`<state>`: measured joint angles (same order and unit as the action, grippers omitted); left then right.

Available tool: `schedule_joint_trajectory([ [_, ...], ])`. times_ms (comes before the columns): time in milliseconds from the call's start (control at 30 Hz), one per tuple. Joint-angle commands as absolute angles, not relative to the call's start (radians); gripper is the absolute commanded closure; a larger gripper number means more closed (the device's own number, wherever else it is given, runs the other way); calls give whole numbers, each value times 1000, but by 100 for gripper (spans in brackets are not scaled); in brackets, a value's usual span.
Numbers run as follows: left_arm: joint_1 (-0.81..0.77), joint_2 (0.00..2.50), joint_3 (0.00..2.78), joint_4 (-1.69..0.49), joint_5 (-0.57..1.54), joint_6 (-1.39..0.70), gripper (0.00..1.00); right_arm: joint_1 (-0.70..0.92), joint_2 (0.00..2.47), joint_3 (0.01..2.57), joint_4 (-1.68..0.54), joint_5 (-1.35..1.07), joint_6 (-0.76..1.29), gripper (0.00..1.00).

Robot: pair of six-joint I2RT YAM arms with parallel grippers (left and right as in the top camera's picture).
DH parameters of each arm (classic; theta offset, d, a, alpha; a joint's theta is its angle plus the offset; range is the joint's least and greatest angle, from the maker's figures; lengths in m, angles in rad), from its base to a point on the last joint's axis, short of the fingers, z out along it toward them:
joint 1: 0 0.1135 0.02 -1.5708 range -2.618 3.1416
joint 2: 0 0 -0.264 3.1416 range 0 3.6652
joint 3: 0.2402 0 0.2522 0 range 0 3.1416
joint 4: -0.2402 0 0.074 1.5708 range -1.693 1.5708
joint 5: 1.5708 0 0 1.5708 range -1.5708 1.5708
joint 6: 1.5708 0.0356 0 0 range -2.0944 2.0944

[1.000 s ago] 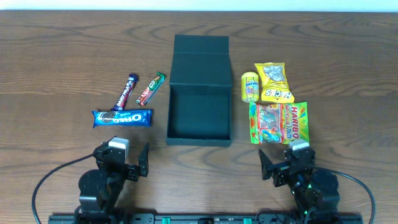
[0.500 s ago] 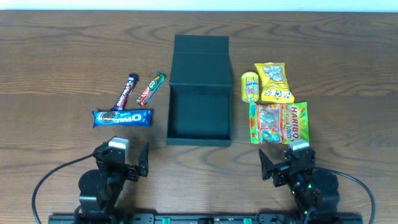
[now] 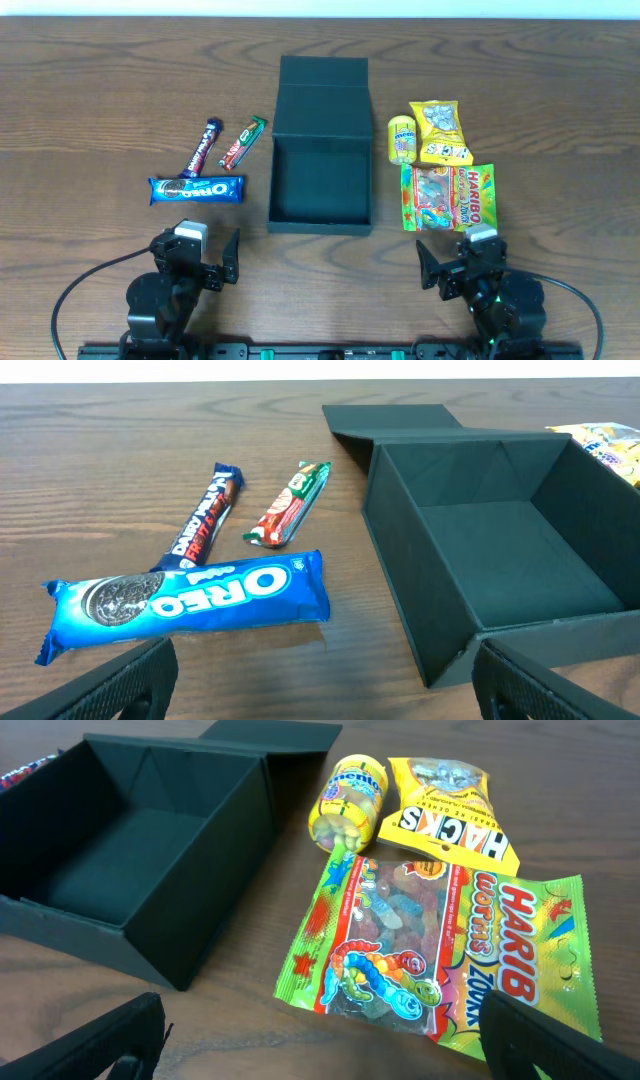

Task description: Pack container

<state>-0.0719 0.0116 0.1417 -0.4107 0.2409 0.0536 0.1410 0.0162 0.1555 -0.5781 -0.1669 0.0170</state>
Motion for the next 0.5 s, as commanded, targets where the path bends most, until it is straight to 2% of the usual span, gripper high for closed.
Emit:
schedule_joint_trajectory([
  [0, -66, 4, 120, -410, 260, 68, 5, 150, 6, 152, -576, -161, 6, 1],
  [267, -66, 4, 120, -410, 260, 68, 5, 150, 6, 152, -575, -180, 39, 1],
  [467, -66, 4, 120, -410, 260, 68, 5, 150, 6, 154, -572, -438, 511, 1],
])
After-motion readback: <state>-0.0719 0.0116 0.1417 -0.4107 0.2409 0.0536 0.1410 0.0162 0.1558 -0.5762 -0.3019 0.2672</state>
